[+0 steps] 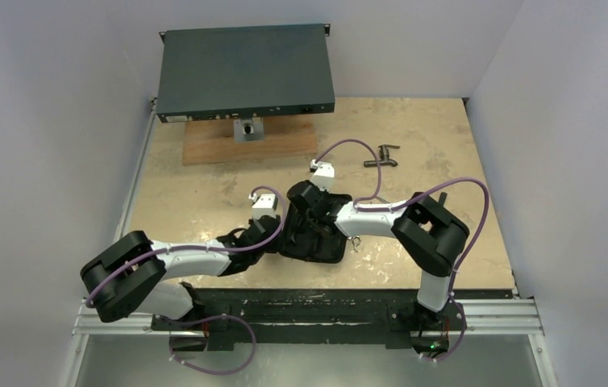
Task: Sort the hair-cutting tools
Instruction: Place the haircut tool in the hairdressing tool bag.
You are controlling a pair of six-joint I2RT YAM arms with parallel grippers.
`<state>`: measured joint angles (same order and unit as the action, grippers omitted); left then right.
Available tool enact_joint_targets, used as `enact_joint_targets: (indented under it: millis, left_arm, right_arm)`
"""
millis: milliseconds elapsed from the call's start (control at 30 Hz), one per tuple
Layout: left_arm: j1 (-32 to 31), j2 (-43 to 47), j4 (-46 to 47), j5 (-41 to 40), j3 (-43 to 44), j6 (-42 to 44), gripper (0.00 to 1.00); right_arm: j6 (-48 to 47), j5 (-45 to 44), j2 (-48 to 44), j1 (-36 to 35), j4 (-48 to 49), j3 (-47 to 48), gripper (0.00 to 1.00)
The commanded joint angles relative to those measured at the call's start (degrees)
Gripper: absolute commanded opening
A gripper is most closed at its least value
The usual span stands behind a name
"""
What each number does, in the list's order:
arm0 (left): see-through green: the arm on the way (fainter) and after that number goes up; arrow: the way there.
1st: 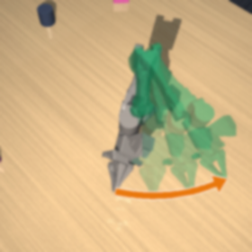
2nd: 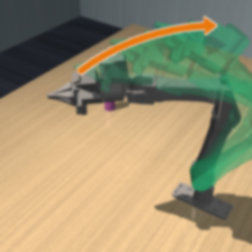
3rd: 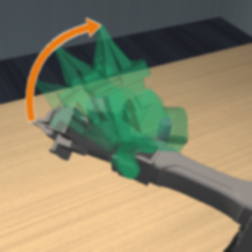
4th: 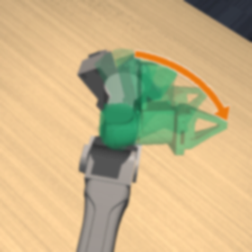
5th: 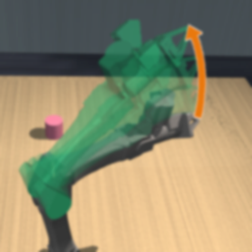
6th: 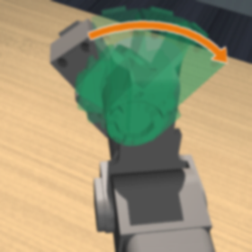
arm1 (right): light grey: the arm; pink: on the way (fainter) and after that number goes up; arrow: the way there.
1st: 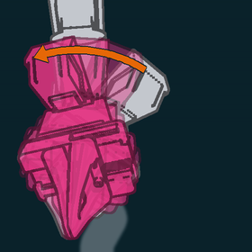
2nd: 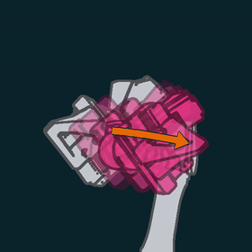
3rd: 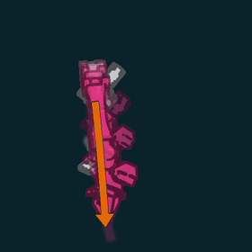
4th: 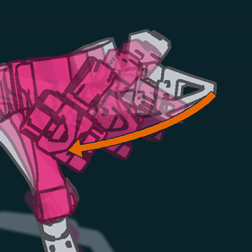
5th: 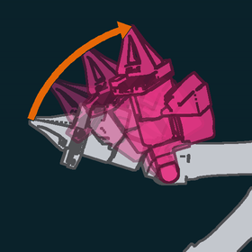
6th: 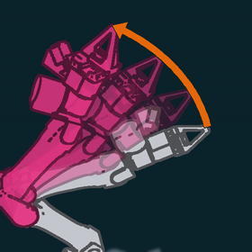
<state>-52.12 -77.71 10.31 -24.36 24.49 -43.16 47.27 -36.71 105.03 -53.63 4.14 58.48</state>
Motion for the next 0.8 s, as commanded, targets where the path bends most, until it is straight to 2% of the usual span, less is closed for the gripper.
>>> enact_joint_targets:
  millis: [0,367,767]
  left_arm:
    - [0.4,-0.09,1.99,-0.02,-0.13,-0.98,0.25]
    - [0.41,0.35,2.94,-0.73,-1.13,-1.36,0.1]
    - [0.44,0.28,3.64,-0.96,-1.52,-1.48,0.03]
  right_arm:
    - [-1.99,2.32,-1.39,-0.2,3.43,-0.56,0.0]
    - [0.19,5.89,-1.24,-0.23,1.09,-1.65,0.0]
    - [1.28,8.08,-2.79,-1.62,-1.01,-4.56,0.0]
